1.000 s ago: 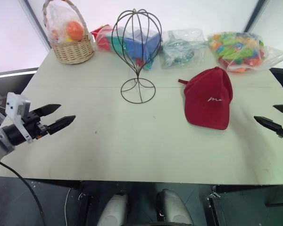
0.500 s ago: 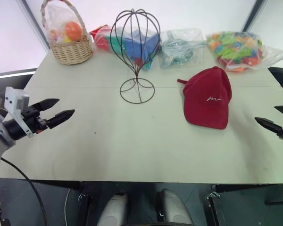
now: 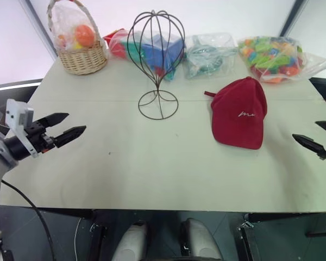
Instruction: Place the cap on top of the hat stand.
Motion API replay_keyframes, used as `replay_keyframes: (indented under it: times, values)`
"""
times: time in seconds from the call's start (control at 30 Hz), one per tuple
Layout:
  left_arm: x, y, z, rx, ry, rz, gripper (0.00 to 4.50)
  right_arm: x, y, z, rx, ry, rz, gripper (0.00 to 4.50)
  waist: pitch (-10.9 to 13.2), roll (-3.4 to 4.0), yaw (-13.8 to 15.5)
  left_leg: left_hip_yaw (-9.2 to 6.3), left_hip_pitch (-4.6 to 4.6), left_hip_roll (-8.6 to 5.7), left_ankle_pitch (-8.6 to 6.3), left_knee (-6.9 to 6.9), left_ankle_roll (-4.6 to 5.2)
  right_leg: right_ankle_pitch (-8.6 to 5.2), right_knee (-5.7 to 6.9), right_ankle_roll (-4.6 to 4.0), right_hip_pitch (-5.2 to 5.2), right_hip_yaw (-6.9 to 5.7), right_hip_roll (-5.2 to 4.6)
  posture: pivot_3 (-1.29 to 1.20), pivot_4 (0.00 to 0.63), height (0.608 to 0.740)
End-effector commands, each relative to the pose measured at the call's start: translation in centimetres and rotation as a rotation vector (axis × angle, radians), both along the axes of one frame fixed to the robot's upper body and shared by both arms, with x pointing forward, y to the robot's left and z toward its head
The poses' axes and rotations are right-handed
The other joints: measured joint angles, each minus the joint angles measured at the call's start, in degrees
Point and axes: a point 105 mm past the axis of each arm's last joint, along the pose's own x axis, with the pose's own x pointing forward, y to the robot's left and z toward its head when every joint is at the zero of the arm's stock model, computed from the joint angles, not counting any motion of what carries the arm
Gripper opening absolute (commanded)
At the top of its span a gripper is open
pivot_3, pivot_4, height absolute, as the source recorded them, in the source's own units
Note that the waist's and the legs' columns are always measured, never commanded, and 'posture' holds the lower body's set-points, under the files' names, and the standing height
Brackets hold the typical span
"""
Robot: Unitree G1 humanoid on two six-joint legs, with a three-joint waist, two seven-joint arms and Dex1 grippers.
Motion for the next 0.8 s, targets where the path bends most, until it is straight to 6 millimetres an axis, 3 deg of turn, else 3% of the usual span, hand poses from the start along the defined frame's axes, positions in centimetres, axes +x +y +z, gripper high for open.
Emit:
replay_keyframes:
  times: [0.03, 0.23, 0.37, 0.47, 0.6, 0.8]
  values:
    - [0.3, 0.1, 1.3, 0.033, -0.041, -0.026, 4.5, 0.2, 0.6, 2.6, -0.076, -0.111, 0.023, 4.46, 0.0, -0.01, 0.0, 0.0, 0.0, 0.0, 0.0, 0.0, 0.0, 0.0, 0.0, 0.0, -0.01, 0.0, 0.01, 0.0, 0.15, 0.739]
    - [1.4, -0.6, 3.6, -0.026, 0.008, -0.19, 4.5, 0.8, 5.2, 4.5, -0.322, -0.19, 0.203, 4.46, 0.0, -0.01, -0.1, 0.0, -0.01, 0.01, 0.0, 0.0, 0.0, 0.0, 0.01, 0.01, -0.02, -0.01, 0.06, 0.0, 0.15, 0.739]
    - [1.5, -2.3, 4.7, -0.001, 0.046, -0.348, 4.5, 0.0, 8.5, 3.5, -0.562, -0.175, 0.375, 4.46, 0.0, -0.02, 0.0, 0.03, -0.03, 0.0, 0.01, -0.01, -0.03, 0.0, 0.01, 0.03, -0.07, -0.01, 0.08, 0.0, 0.15, 0.739]
    - [1.9, -3.4, 4.7, 0.026, 0.056, -0.425, 4.5, -0.6, 10.0, 2.3, -0.645, -0.184, 0.44, 4.46, 0.0, -0.04, -0.1, 0.03, -0.03, -0.01, 0.04, -0.01, -0.07, 0.0, 0.01, 0.04, -0.06, -0.03, 0.09, 0.0, 0.15, 0.739]
    - [1.9, -4.8, 4.4, 0.058, 0.062, -0.497, 4.5, -1.3, 10.7, -0.3, -0.738, -0.167, 0.503, 4.46, 0.1, -0.09, -0.1, 0.05, -0.03, -0.02, 0.03, 0.01, -0.06, 0.0, 0.01, 0.05, -0.05, -0.01, 0.13, 0.0, 0.15, 0.739]
    - [0.7, -5.4, 3.3, 0.166, 0.091, -0.564, 4.5, -2.3, 9.4, -3.3, -0.869, -0.135, 0.532, 4.46, 0.1, -0.1, -0.4, 0.14, -0.01, 0.0, 0.04, 0.0, -0.07, 0.0, 0.03, 0.05, -0.08, 0.1, 0.15, 0.0, 0.15, 0.739]
